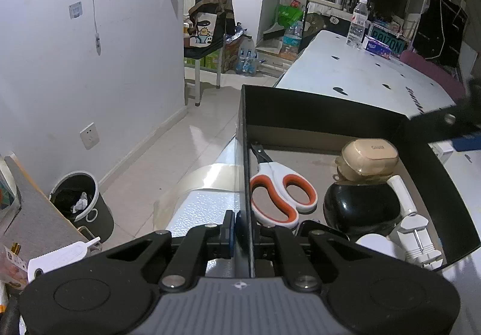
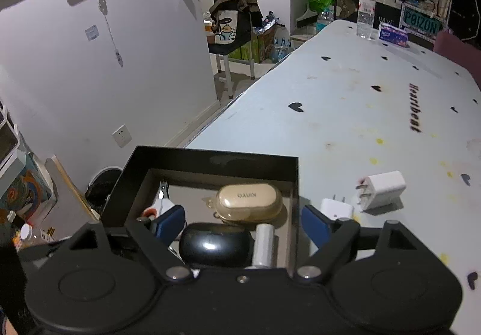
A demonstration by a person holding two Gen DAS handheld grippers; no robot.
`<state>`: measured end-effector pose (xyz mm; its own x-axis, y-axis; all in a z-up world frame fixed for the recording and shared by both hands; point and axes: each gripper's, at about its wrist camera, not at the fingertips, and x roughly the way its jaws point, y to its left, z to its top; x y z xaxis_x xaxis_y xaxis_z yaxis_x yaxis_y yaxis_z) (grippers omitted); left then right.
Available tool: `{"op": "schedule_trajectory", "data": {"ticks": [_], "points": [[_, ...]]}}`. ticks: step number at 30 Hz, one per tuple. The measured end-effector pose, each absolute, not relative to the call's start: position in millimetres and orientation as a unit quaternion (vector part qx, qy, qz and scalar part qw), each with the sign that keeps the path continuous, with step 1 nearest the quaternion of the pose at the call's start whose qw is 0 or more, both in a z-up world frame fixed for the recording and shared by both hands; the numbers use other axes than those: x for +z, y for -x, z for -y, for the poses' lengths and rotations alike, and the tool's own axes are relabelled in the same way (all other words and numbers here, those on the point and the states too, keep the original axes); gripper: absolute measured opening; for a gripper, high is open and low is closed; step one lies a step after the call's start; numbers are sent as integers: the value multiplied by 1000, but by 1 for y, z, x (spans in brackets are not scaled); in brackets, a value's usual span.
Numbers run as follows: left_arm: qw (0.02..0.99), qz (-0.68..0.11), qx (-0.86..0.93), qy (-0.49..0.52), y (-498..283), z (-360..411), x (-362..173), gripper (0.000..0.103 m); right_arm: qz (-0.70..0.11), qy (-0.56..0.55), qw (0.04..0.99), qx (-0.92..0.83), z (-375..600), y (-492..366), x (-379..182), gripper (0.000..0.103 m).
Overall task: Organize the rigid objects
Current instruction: 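Carry the beige earbud case into the black box and release it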
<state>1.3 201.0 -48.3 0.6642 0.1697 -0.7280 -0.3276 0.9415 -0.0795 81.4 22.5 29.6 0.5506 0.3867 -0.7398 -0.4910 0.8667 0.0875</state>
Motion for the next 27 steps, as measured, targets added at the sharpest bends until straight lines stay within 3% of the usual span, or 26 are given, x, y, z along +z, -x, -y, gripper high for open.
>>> {"op": "schedule_trajectory", "data": {"ticks": [8, 15, 27], "points": [[905, -389, 140, 99, -3, -199, -48, 7, -387, 59, 888, 240, 3, -69, 31, 92], [903, -394, 148, 87, -5, -196, -47, 7, -370, 51, 894, 249, 23, -58, 29, 103], [899, -401, 159, 68, -8, -191, -46, 6, -352, 18, 903, 245, 58, -58, 25, 103]]}}
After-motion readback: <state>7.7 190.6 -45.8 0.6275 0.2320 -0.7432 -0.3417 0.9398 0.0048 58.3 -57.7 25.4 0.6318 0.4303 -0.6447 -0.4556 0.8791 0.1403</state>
